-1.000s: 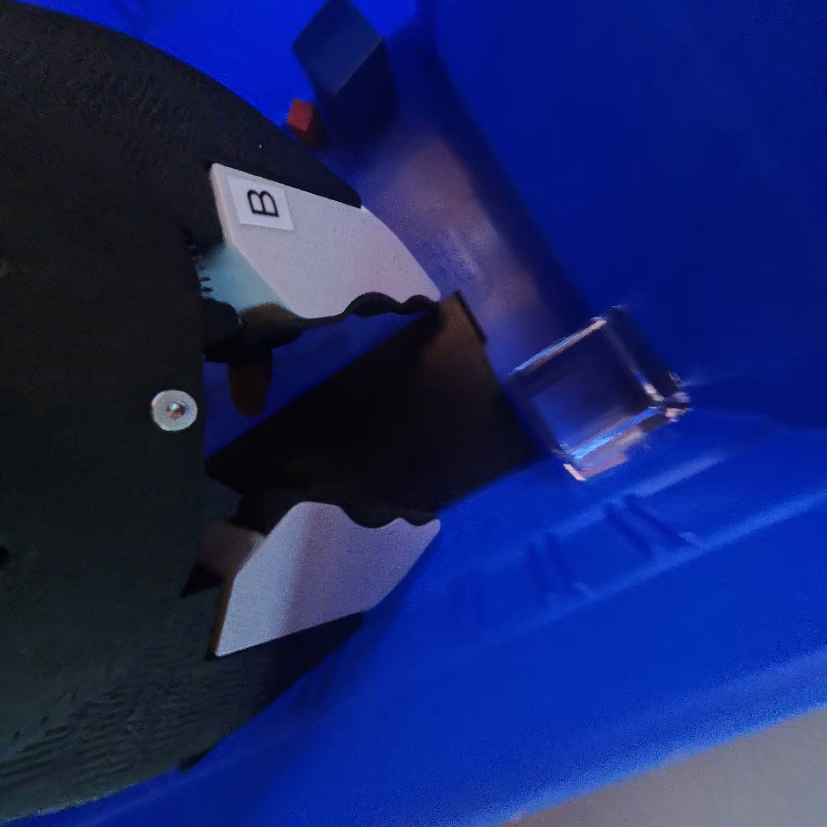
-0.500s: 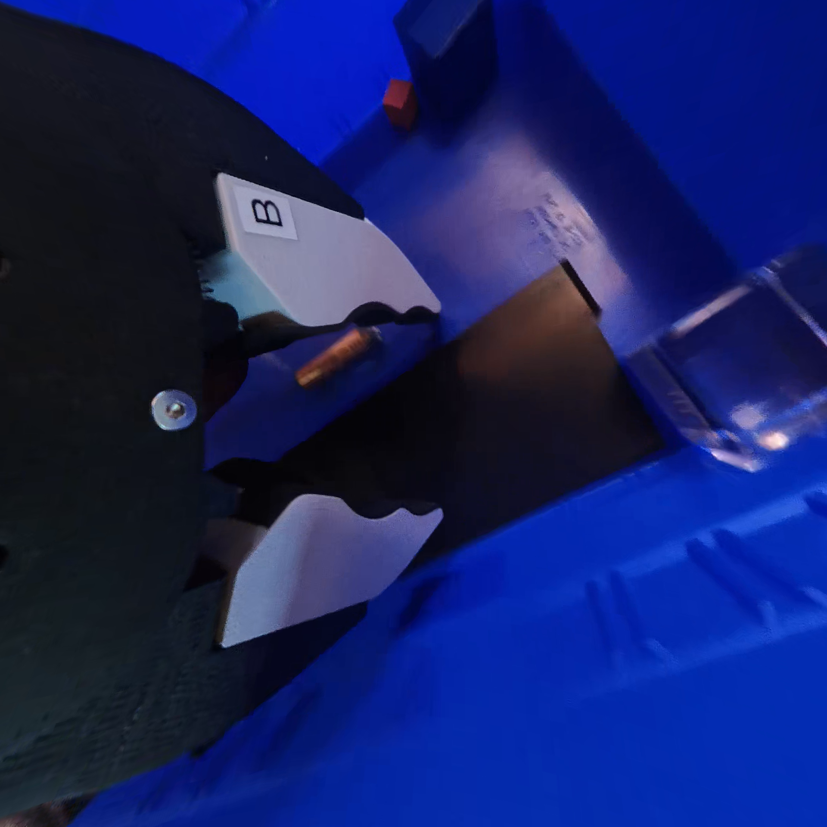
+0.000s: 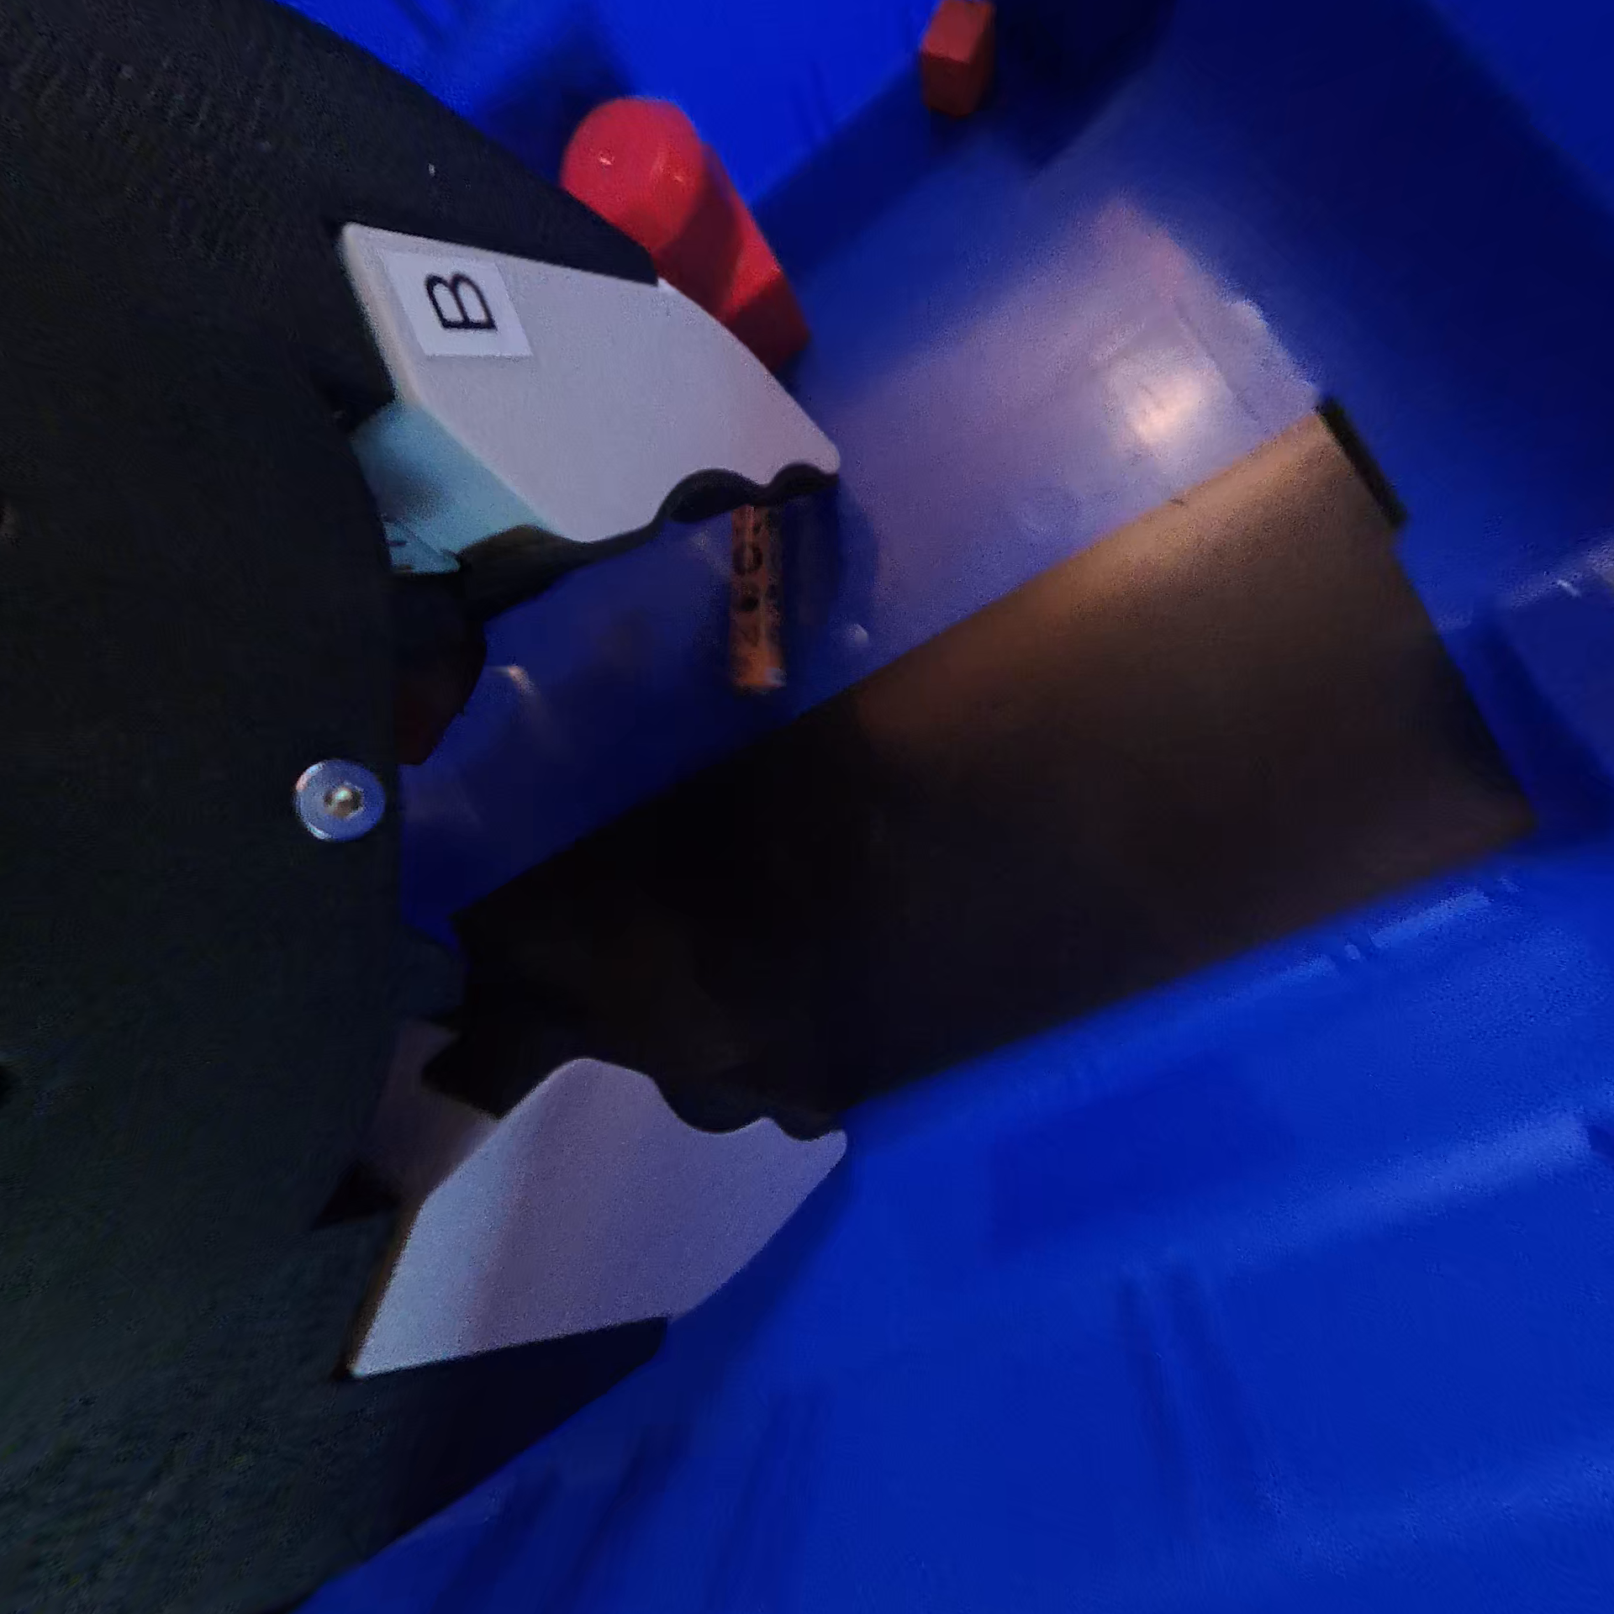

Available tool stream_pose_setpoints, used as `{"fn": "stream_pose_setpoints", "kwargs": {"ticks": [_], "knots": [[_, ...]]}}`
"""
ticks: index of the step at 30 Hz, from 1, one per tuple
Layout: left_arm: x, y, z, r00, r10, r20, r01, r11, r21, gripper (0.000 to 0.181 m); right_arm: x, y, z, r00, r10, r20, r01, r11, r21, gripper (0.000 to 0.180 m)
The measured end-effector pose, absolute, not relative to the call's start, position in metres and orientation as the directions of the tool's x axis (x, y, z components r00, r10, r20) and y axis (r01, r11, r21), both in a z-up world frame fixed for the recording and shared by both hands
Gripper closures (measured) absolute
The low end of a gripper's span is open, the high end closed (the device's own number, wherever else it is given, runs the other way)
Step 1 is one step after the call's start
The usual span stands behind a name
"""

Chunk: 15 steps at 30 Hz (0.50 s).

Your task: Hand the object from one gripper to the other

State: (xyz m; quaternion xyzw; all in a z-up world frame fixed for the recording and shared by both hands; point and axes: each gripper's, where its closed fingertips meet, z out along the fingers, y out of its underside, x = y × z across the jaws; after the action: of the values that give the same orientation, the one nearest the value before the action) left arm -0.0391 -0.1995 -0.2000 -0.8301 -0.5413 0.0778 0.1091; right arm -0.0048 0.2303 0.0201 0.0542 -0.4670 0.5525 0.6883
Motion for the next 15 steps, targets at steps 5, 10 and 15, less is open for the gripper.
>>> {"fn": "stream_pose_setpoints", "kwargs": {"ticks": [5, 10, 15], "knots": [[-0.029, -0.221, -0.193, 0.377, 0.921, -0.1, 0.897, -0.389, -0.208, 0.059, -0.007, 0.231, 0.018, -0.037, 0.702, 0.711, -0.802, 0.403, -0.44, 0.083], [-0.017, -0.201, -0.193, 0.465, 0.881, -0.084, 0.845, -0.47, -0.256, 0.06, -0.008, 0.23, 0.018, -0.032, 0.697, 0.716, -0.8, 0.412, -0.437, 0.083], [-0.012, -0.208, -0.192, 0.445, 0.89, -0.095, 0.864, -0.455, -0.213, 0.072, -0.007, 0.231, 0.018, -0.022, 0.694, 0.72, -0.798, 0.422, -0.43, 0.083]]}}
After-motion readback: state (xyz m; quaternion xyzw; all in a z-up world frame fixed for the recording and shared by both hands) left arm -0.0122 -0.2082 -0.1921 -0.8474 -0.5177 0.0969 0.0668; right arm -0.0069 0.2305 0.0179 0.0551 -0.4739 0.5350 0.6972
